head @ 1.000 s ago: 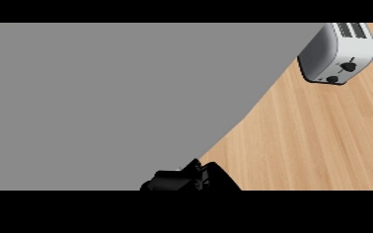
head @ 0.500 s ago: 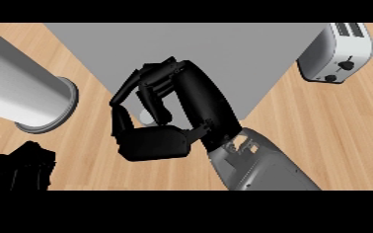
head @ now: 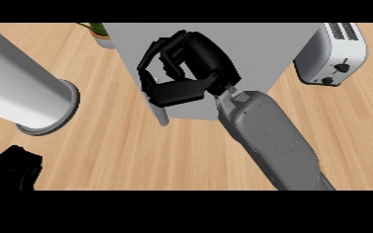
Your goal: Pick up the bottled water, place it into the cabinet and close the cabinet
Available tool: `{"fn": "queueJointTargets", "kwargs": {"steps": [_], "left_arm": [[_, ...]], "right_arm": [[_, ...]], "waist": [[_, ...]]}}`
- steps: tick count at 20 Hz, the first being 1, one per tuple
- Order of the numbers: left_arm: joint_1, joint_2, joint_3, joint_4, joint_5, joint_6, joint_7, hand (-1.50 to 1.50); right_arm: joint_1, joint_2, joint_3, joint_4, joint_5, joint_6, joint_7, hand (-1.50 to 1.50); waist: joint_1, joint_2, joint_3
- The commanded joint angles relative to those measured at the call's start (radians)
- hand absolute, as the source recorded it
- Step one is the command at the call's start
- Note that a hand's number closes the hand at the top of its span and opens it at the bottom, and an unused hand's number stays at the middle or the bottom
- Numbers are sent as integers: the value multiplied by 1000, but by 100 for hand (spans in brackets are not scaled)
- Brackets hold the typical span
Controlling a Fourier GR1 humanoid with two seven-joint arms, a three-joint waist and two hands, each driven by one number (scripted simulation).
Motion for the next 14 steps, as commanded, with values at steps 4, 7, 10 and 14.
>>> {"fn": "queueJointTargets", "kwargs": {"steps": [4,7,10,14], "left_arm": [[-14,2,8,42,-11,-39,-13,150],[-31,1,10,3,-2,-22,7,150],[-61,6,17,8,5,-9,30,150],[-81,-14,-3,-4,-12,25,44,150]], "right_arm": [[-59,-89,-151,235,-6,52,-97,150],[-26,-107,-138,256,1,84,-133,150],[-38,-120,-158,256,-17,105,-139,150],[-18,-125,-148,261,-9,120,-169,150]], "waist": [[3,48,3],[5,51,4],[-3,53,4],[-8,55,4]]}}
